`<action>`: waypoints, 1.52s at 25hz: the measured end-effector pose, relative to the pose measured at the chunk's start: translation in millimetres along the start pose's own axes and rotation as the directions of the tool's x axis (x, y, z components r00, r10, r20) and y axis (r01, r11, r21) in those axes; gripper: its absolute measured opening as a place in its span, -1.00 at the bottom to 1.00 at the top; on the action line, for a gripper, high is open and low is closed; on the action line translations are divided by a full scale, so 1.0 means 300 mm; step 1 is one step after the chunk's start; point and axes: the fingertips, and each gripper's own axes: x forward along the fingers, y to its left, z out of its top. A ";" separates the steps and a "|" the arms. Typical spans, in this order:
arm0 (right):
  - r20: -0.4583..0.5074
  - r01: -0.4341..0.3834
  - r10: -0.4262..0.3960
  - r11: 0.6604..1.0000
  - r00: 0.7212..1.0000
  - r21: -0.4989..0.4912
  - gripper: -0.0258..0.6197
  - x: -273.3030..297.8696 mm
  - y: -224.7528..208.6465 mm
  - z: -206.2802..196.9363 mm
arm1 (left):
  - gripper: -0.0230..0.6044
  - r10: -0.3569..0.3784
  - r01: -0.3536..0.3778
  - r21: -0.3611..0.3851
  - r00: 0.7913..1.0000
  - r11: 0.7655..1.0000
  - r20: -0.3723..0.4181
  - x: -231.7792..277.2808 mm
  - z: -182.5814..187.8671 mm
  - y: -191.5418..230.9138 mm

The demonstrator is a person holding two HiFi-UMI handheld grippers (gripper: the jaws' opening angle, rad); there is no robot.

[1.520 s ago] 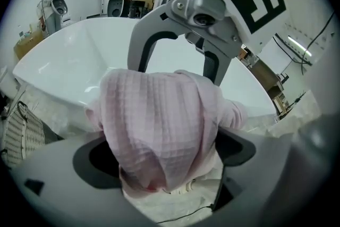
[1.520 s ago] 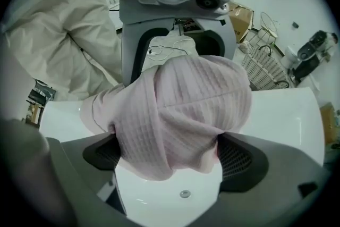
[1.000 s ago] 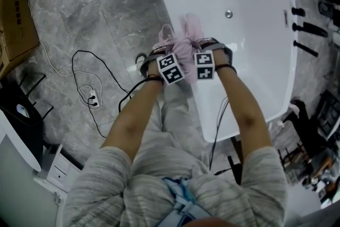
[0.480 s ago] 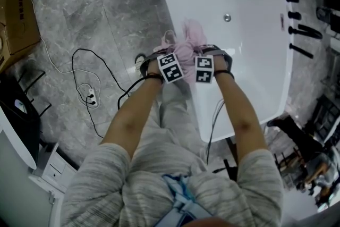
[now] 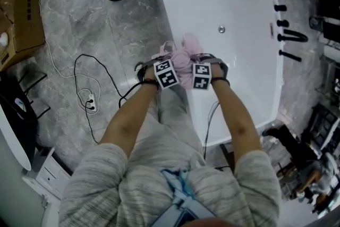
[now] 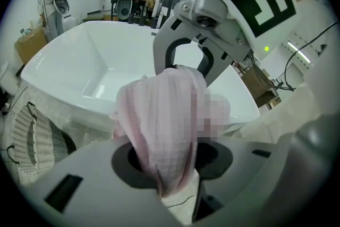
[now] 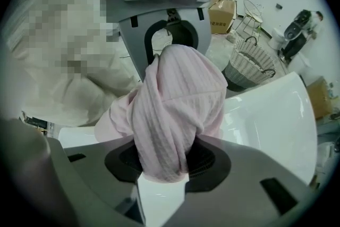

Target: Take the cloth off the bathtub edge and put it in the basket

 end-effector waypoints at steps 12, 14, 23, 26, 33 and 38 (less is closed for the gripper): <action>0.033 0.077 -0.075 0.995 0.997 -0.056 -0.33 -0.268 -0.148 0.128 | -0.41 0.089 -0.089 0.006 0.996 0.996 0.005 -0.306 0.058 0.096; 0.035 0.083 -0.081 0.994 0.996 -0.072 -0.33 -0.303 -0.169 0.154 | -0.41 0.100 -0.100 -0.004 0.995 0.995 0.003 -0.354 0.056 0.108; 0.070 0.107 -0.098 0.984 0.993 -0.143 -0.33 -0.469 -0.203 0.279 | -0.41 0.162 -0.162 -0.064 0.987 0.985 0.004 -0.570 0.041 0.108; 0.079 0.116 -0.104 0.980 0.991 -0.165 -0.33 -0.512 -0.193 0.316 | -0.41 0.184 -0.179 -0.103 0.982 0.978 0.033 -0.622 0.032 0.094; 0.117 0.152 -0.131 0.969 0.984 -0.193 -0.33 -0.615 -0.244 0.421 | -0.41 0.262 -0.250 -0.136 0.962 0.959 0.080 -0.782 0.015 0.131; 0.123 0.148 -0.124 0.965 0.985 -0.216 -0.33 -0.652 -0.283 0.513 | -0.41 0.282 -0.263 -0.160 0.952 0.952 0.117 -0.864 -0.021 0.174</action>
